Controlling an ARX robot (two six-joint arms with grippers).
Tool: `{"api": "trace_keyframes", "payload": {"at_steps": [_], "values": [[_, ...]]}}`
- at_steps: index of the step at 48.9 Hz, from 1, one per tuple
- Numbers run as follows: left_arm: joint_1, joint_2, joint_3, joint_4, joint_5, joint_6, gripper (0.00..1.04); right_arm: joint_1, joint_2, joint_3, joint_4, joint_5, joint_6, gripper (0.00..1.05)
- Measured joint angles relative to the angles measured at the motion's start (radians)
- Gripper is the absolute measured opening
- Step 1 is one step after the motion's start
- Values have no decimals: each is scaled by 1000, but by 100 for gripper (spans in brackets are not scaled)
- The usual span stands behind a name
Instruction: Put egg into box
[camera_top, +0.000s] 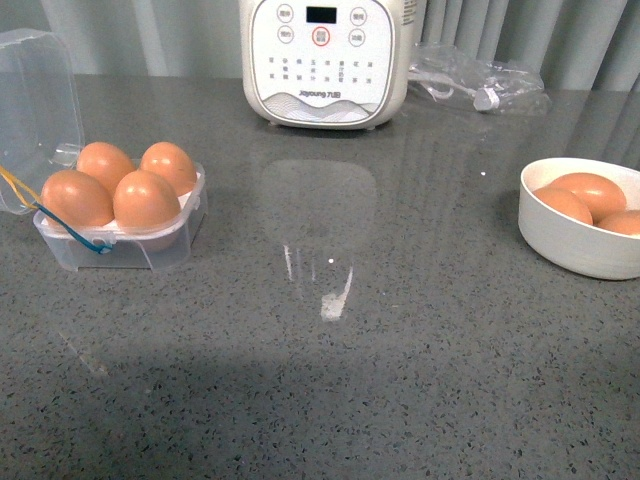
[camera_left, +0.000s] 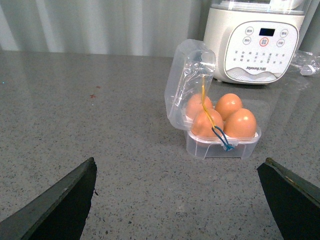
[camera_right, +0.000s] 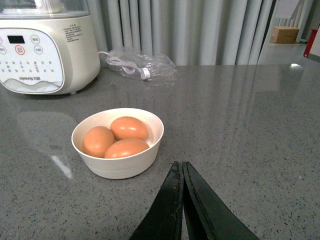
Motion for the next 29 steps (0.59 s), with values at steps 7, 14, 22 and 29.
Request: {"api": "trace_keyframes", "payload": {"at_steps": [7, 14, 22, 29], "values": [[0, 0, 0, 0, 0, 0, 98, 0, -79, 0, -76, 0, 0, 3], [0, 0, 0, 0, 0, 0, 98, 0, -148, 0, -143, 0, 0, 3], [0, 0, 0, 0, 0, 0, 98, 0, -208, 0, -202, 0, 0, 3], [0, 0, 0, 0, 0, 0, 98, 0, -251, 0, -246, 0, 0, 3]]}}
